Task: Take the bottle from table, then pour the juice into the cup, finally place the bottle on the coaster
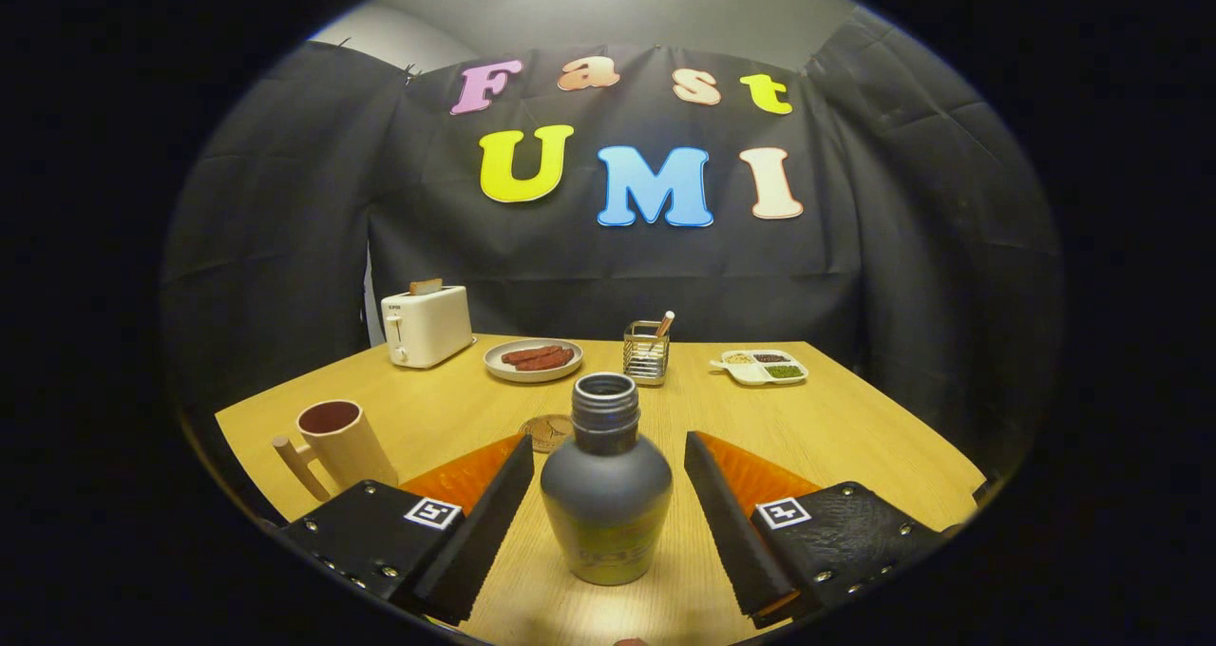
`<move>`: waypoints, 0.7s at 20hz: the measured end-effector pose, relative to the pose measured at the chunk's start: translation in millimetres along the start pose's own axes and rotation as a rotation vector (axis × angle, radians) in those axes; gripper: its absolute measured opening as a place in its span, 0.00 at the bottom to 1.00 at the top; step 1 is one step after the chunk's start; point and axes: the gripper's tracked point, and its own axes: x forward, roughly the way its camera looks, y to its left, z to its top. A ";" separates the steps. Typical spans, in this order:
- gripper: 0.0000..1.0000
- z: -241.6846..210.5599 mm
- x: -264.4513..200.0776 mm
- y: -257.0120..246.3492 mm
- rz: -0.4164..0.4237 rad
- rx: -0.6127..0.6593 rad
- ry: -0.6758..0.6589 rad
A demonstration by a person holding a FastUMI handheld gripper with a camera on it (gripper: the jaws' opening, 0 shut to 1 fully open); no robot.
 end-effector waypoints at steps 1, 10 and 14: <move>0.97 -6.1 1.4 1.0 0.003 -0.003 0.012; 0.97 -49.9 8.9 1.5 0.015 -0.004 0.101; 0.97 -65.1 12.5 -4.2 0.004 0.017 0.143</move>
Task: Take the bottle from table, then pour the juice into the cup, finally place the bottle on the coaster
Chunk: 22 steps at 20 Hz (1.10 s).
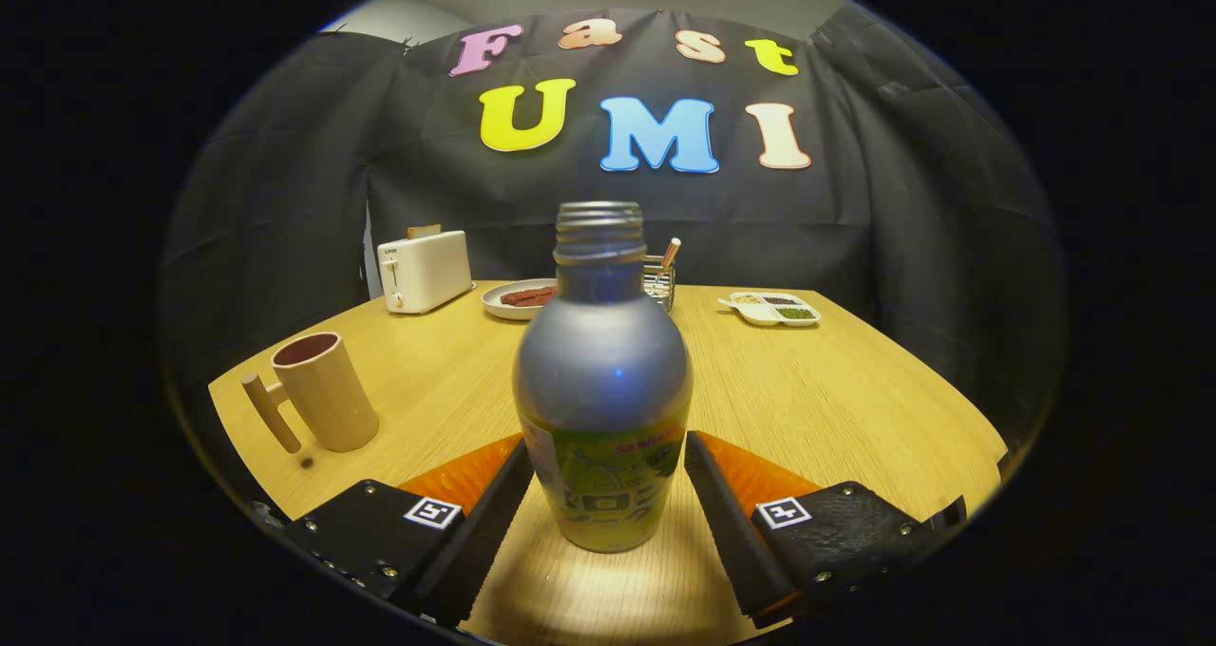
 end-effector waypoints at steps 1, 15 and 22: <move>0.97 -0.4 2.4 -0.8 -0.005 0.007 0.005; 0.72 1.1 6.4 4.5 0.007 -0.036 0.080; 0.72 21.6 5.8 27.8 0.067 -0.170 0.080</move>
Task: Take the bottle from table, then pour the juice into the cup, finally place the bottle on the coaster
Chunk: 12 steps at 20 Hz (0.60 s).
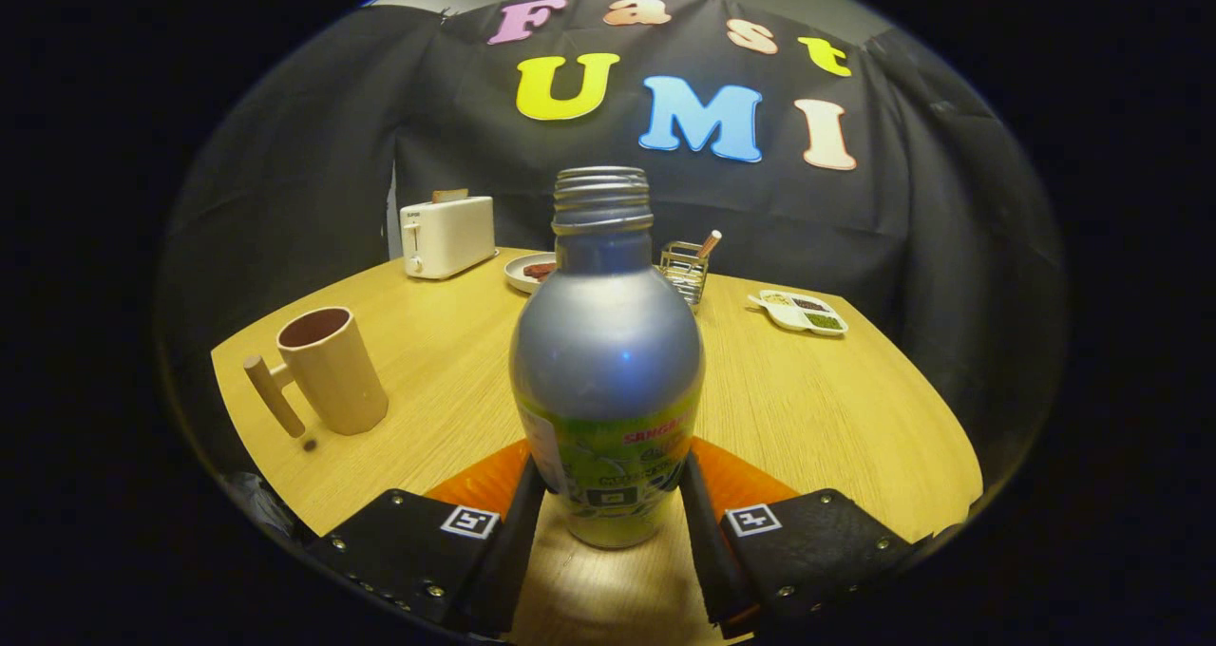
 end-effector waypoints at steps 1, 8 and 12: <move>0.72 3.3 -0.4 3.3 0.007 -0.025 0.001; 0.72 20.7 0.4 22.7 0.037 -0.229 0.026; 0.72 30.5 5.0 34.5 0.041 -0.315 0.040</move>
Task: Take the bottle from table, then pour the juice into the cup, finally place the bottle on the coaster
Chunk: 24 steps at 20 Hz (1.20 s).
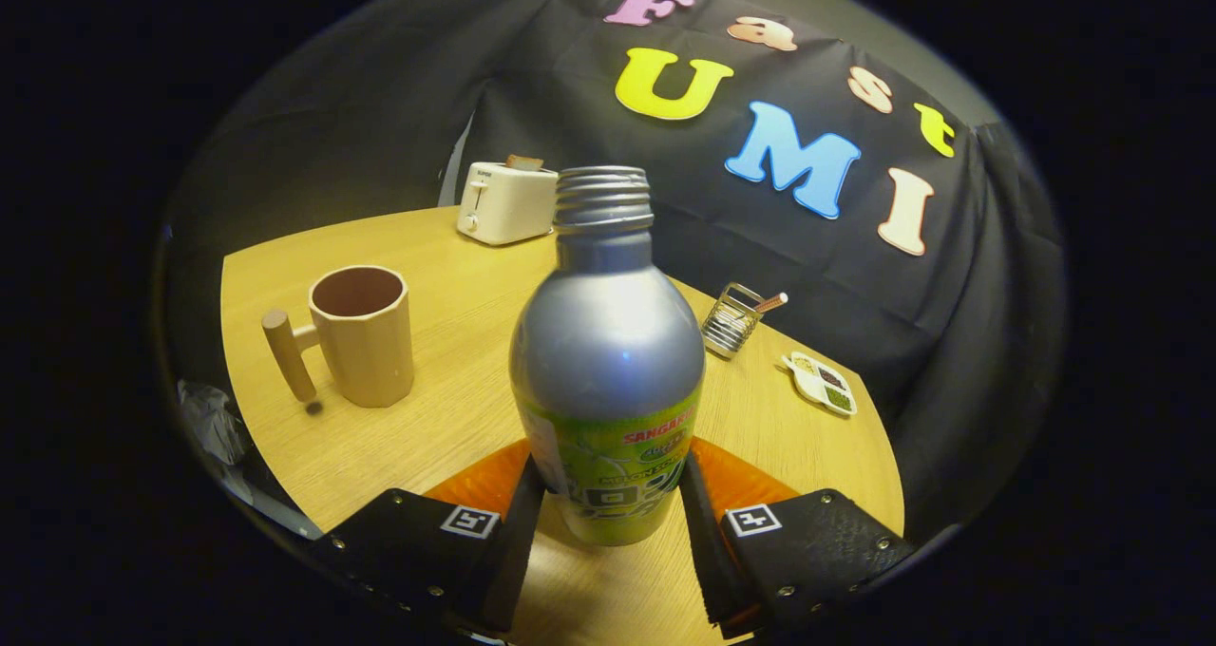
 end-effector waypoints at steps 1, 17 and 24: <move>0.72 3.0 0.9 2.1 -0.001 -0.022 0.005; 0.72 25.7 10.1 26.8 -0.023 -0.373 0.127; 0.72 29.5 9.1 32.5 -0.045 -0.506 0.195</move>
